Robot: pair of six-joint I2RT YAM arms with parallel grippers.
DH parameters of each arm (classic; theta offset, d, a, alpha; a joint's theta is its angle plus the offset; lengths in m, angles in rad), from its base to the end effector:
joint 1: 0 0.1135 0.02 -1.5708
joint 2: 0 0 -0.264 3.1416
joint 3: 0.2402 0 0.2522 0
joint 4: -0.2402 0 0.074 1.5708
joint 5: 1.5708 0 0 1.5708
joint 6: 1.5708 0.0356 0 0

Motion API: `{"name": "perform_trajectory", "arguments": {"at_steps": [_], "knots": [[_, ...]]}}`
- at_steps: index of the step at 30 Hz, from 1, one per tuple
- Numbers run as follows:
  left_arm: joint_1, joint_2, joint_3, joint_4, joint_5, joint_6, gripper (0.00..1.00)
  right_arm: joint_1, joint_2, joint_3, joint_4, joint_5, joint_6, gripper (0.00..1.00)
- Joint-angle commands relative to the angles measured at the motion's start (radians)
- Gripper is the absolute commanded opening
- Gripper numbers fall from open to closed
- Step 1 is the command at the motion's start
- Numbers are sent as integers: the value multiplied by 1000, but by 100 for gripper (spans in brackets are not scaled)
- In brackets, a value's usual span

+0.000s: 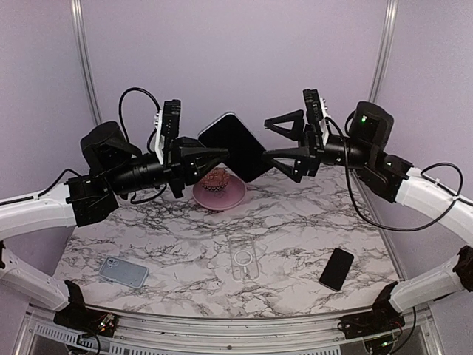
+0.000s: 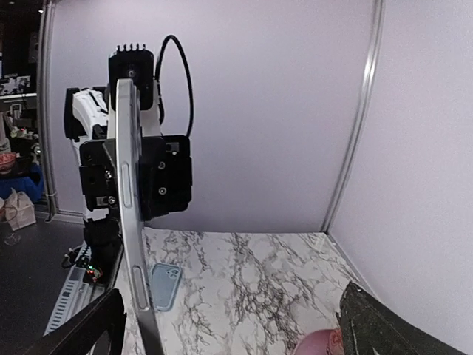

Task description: Put the phone into the phone case

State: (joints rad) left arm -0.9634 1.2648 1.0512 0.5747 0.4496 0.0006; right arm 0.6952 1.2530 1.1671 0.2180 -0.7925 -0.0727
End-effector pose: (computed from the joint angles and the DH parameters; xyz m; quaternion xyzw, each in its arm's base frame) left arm 0.1538 -0.2484 0.4094 0.4194 0.4062 -0.4836 0.6521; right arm 0.2025 0.2019 0.4161 -0.4969 0.4548 0.4546 0.5827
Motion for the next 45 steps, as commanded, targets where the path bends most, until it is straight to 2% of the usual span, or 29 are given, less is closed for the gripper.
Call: {"name": "perform_trajectory", "arguments": {"at_steps": [1, 3, 4, 7, 10, 12, 13, 16, 18, 20, 21, 22, 23, 25, 26, 28, 30, 32, 35, 38, 42, 45], "knots": [[0, -38, 17, -442, -175, 206, 0, -6, -74, 66, -463, 181, -251, 99], [-2, -16, 48, -556, -153, 230, 0, 5, -59, 81, -518, 145, -292, 97], [-4, -6, 43, -573, -125, 233, 0, 50, -31, 92, -533, 134, -329, 92], [-6, 5, 41, -573, -133, 224, 0, 119, 16, 102, -520, 138, -357, 90], [-6, 30, 52, -605, -113, 223, 0, 131, 77, 109, -479, 111, -322, 88], [-6, 43, 56, -605, -91, 218, 0, 131, 114, 116, -467, 88, -308, 82], [-6, 48, 57, -608, -85, 217, 0, 132, 131, 120, -463, 81, -303, 76], [-6, 51, 53, -627, -90, 224, 0, 133, 161, 105, -427, 54, -283, 48], [-6, 53, 49, -633, -93, 220, 0, 133, 165, 74, -381, 21, -264, 36], [-6, 57, 43, -629, -85, 208, 0, 132, 167, 47, -346, -7, -247, 5], [-6, 61, 41, -626, -83, 198, 0, 130, 167, 38, -340, -9, -243, 0], [-5, 65, 39, -622, -86, 184, 0, 130, 165, 29, -335, -8, -243, 0], [-5, 71, 36, -620, -94, 168, 13, 128, 162, 21, -341, -6, -249, 0], [-3, 80, 25, -620, -136, 137, 57, 105, 152, -7, -350, 1, -246, 0], [0, 83, 16, -625, -171, 123, 67, 73, 148, -30, -340, 8, -221, 0], [12, 88, -4, -638, -254, 83, 75, 11, 144, -90, -284, 18, -139, 0], [38, 108, -19, -658, -329, 26, 76, -32, 148, -145, -231, 73, -42, 0], [67, 143, -32, -682, -378, -28, 72, -46, 155, -174, -226, 209, 27, 0], [83, 224, -49, -700, -427, -59, 61, -54, 180, -177, -269, 355, 113, 0], [83, 342, -31, -702, -466, -70, 47, -56, 195, -167, -353, 438, 153, 0], [83, 509, 32, -700, -411, -78, 39, -55, 190, -197, -414, 434, 176, 0], [79, 596, 81, -695, -364, -82, 36, -51, 179, -252, -384, 353, 211, 0]]}}
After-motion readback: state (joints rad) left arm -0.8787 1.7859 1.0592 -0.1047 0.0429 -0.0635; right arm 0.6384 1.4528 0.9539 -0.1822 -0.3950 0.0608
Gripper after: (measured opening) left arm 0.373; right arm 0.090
